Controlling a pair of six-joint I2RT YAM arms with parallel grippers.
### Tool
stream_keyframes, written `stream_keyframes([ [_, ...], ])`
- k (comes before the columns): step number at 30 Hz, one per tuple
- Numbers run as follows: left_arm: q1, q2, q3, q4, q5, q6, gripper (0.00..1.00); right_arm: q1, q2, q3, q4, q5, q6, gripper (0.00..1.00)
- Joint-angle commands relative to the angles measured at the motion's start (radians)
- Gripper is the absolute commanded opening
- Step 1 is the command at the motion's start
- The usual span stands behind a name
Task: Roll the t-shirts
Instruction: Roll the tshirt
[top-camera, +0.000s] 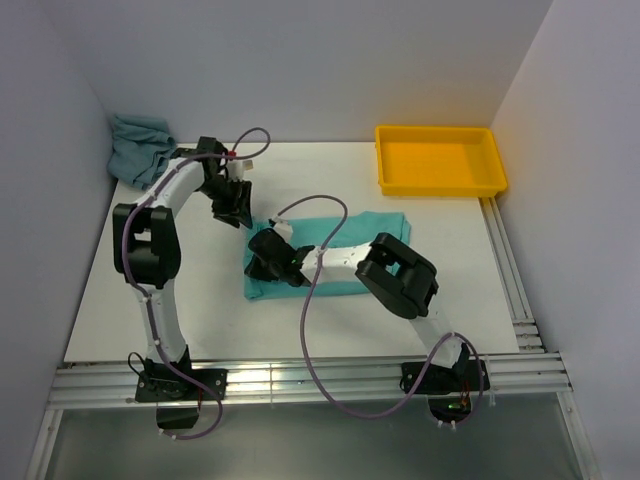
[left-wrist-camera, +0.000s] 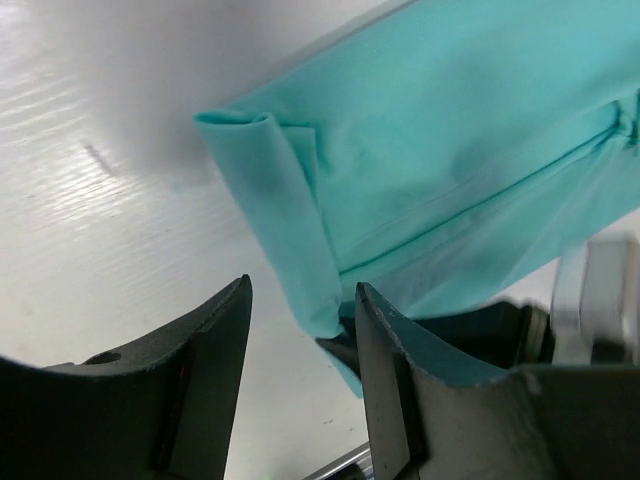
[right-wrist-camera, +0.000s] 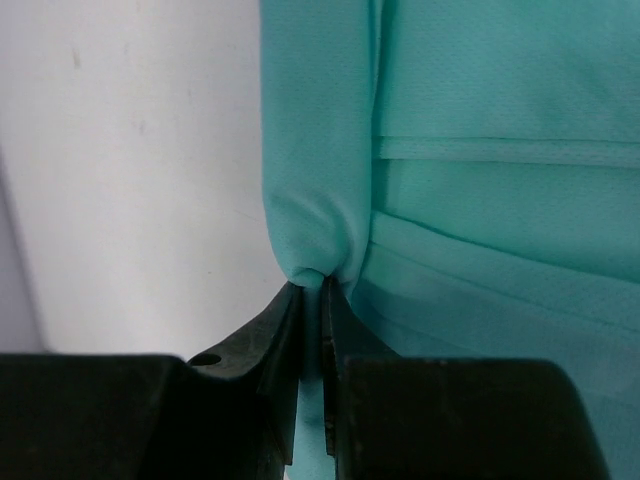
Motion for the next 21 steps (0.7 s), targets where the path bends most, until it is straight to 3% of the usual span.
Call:
stream_keyframes([
  [1,0.048,-0.090,-0.007,0.016,0.108,0.045,0.51,-0.038,-0.042,-0.140,0.250,-0.184,0.082,0.04],
  [10,0.096,-0.158,-0.219,0.146,0.184,0.069,0.52,-0.101,-0.035,-0.373,0.644,-0.351,0.273,0.04],
  [21,0.087,-0.061,-0.399,0.372,0.230,-0.010,0.49,-0.119,0.048,-0.531,1.013,-0.408,0.476,0.04],
])
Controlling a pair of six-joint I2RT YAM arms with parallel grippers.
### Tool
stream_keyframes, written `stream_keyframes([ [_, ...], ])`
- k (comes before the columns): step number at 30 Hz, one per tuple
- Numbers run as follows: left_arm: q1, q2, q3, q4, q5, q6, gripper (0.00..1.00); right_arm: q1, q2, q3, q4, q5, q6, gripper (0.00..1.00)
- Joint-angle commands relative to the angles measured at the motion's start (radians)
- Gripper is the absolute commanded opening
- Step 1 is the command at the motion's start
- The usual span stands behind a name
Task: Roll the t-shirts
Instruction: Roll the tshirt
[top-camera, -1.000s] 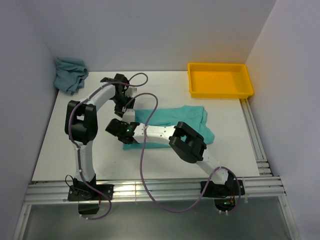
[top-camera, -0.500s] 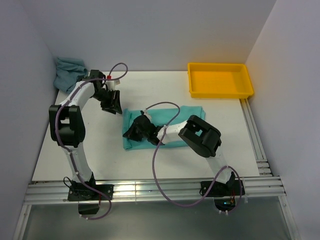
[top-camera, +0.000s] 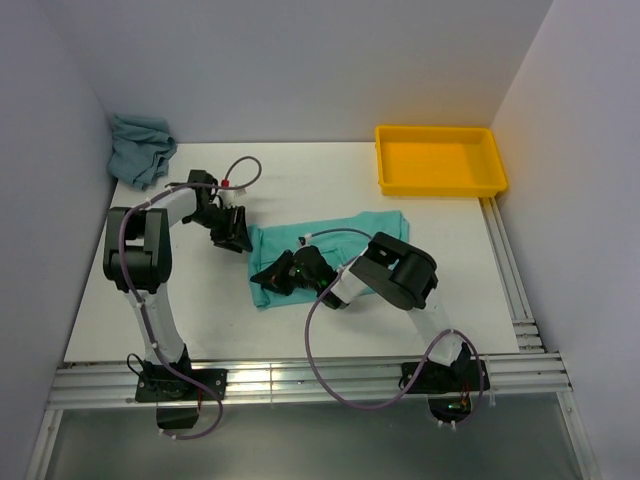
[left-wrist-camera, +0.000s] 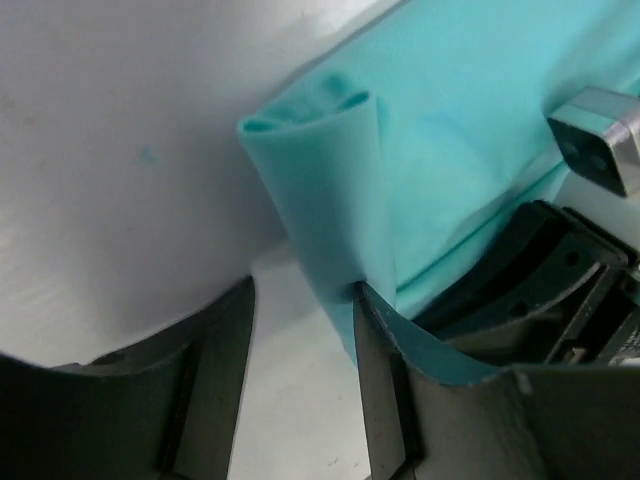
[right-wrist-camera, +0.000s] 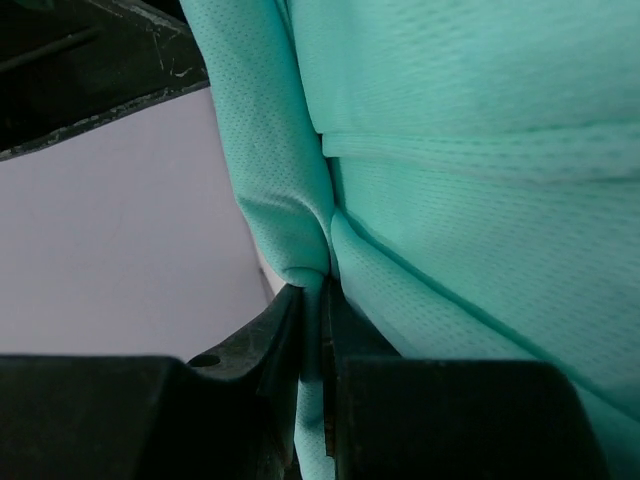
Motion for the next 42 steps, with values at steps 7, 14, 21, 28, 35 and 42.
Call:
stream_keyframes([
  [7,-0.034,0.077,-0.033,0.175,0.079,-0.108,0.42,-0.005,0.055,-0.045,0.140,-0.023,0.098,0.06],
  [14,-0.069,0.077,0.019,0.110,-0.089,-0.131,0.00,0.005,-0.051,-0.019,-0.124,0.049,-0.020,0.38],
  [21,-0.077,0.075,0.050,0.064,-0.221,-0.143,0.00,0.061,-0.164,0.121,-0.540,0.188,-0.173,0.47],
  [28,-0.083,0.081,0.085,0.023,-0.275,-0.123,0.00,0.129,-0.198,0.167,-0.744,0.294,-0.198,0.43],
  [35,-0.093,0.078,0.105,0.004,-0.303,-0.122,0.00,0.184,-0.197,0.162,-0.746,0.309,-0.175,0.18],
  [42,-0.121,0.055,0.104,-0.006,-0.330,-0.119,0.00,0.209,-0.221,0.188,-0.869,0.381,-0.186,0.41],
])
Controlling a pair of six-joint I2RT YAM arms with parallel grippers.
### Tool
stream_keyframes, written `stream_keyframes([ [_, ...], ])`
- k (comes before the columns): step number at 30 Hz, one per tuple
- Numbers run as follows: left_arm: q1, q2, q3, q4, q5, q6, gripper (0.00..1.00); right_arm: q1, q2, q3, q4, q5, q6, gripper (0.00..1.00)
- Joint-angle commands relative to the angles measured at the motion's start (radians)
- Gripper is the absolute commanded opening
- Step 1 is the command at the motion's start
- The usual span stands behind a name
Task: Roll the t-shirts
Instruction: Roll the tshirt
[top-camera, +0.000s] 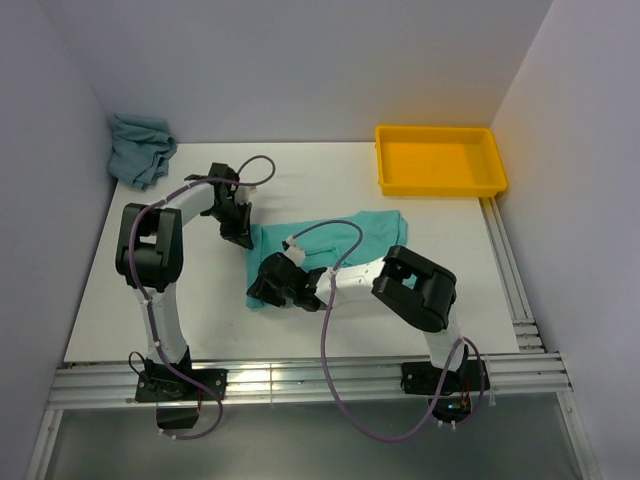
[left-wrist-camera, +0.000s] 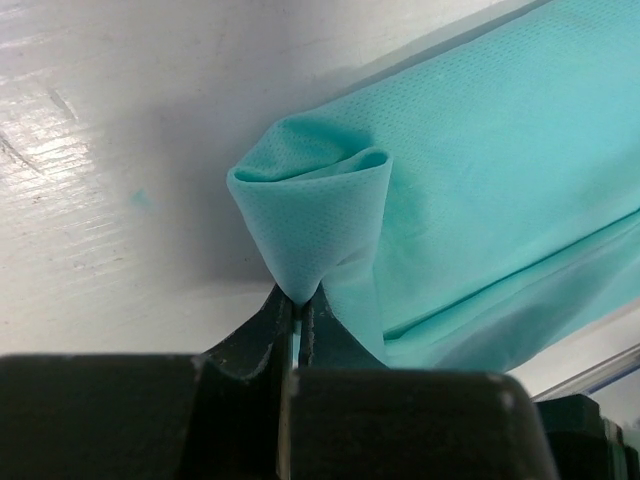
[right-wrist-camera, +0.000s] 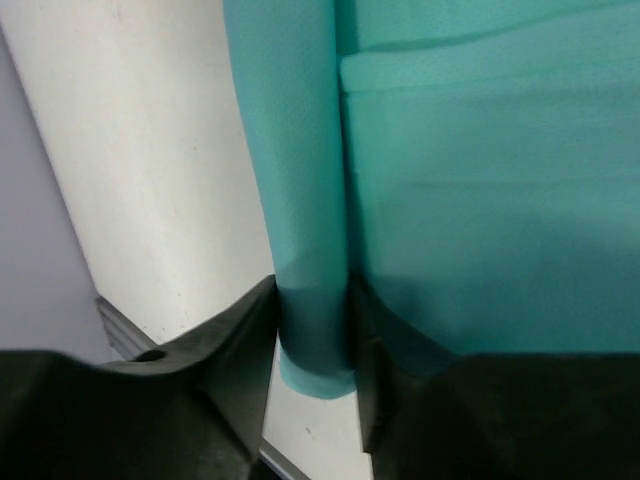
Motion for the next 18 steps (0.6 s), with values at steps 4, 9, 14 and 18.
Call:
stream_keyframes([
  [4,-0.025,-0.005,0.025,-0.002,-0.132,0.039,0.00,0.044,-0.067,0.113,-0.379,0.150,-0.068,0.50],
  [9,-0.037,-0.007,0.043,-0.025,-0.143,0.041,0.00,0.064,-0.076,0.256,-0.577,0.260,-0.115,0.52],
  [14,-0.052,-0.010,0.053,-0.041,-0.157,0.045,0.00,0.065,0.008,0.461,-0.735,0.360,-0.186,0.50],
  [18,-0.058,-0.009,0.059,-0.051,-0.168,0.047,0.00,0.064,0.085,0.583,-0.761,0.377,-0.252,0.49],
])
